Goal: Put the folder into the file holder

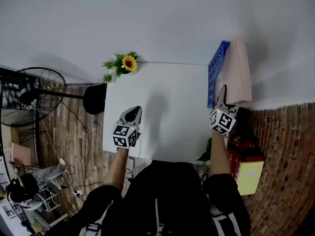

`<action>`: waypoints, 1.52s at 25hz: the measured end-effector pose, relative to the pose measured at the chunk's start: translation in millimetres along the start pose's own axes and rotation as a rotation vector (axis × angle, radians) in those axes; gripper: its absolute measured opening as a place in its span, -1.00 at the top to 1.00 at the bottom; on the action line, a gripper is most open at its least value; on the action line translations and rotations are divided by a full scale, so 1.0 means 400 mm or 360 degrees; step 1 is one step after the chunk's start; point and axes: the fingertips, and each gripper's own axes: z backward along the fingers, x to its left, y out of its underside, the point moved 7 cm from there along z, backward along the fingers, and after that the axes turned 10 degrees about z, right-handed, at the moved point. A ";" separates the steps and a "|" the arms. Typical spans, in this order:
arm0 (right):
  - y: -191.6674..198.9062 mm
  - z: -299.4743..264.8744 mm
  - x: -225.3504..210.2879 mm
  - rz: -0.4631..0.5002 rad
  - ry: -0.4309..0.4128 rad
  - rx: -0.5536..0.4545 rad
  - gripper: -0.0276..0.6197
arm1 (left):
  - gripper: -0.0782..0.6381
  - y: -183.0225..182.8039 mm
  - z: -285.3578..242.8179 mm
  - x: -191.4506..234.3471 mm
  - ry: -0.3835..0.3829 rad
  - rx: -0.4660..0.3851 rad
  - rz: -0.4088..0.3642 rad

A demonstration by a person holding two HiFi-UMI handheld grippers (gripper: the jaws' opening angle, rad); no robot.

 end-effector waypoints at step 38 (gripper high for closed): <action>-0.150 0.311 0.078 0.0000 -0.0181 0.0290 0.18 | 0.69 0.106 0.278 -0.014 0.0261 -0.0138 -0.0018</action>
